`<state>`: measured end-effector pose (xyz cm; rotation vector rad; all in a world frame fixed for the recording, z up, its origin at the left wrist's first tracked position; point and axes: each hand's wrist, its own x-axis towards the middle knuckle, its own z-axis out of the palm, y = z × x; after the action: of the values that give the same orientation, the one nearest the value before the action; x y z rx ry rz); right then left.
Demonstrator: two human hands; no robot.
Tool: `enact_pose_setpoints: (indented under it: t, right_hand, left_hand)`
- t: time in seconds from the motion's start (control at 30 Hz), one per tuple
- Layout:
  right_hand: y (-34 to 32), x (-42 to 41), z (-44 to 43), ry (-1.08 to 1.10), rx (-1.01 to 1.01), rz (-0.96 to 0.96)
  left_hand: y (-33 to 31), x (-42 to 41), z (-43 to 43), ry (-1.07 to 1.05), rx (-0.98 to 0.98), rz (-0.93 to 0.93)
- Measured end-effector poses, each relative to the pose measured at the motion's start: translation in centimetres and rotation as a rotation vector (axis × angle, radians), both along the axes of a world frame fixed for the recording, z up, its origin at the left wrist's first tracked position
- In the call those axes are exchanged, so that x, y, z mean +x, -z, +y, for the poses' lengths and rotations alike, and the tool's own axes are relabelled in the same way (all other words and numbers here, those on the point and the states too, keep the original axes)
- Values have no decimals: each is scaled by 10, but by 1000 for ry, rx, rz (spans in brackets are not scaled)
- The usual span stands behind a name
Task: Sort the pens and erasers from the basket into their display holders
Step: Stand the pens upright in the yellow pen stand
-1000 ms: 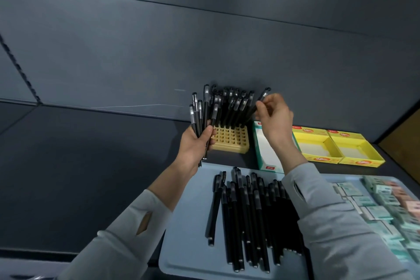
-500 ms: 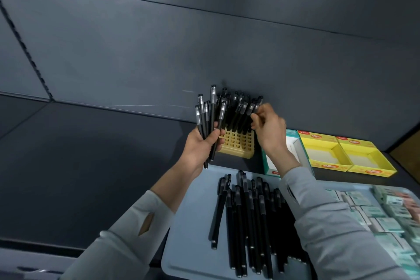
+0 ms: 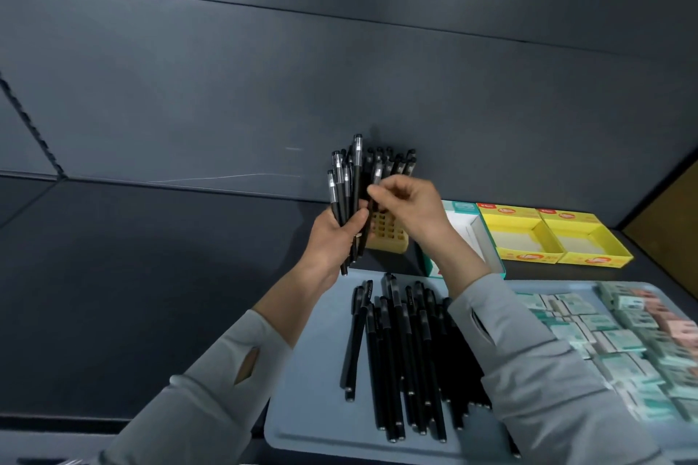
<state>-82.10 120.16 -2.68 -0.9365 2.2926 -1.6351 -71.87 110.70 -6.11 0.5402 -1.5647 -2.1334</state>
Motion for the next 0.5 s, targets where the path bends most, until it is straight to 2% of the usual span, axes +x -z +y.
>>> enact_pose_setpoints:
  t: [0.07,0.1,0.23,0.33,0.5]
  right_hand:
    - [-4,-5,5,89,-94,-41]
    - [-7,-10,10,169,-108,-3]
    - [-4,-33,28,445,114,358]
    - [3,-40,30,466,155,460]
    - [12,-44,22,437,163,483]
  left_hand:
    - [1,1,-2,-36,31,-14]
    - [1,2,-4,-52,51,-19]
    - [4,7,-12,-100,-37,-73]
    - [3,10,-13,-97,-66,-96]
    - [0,15,-14,-30,-17,-36]
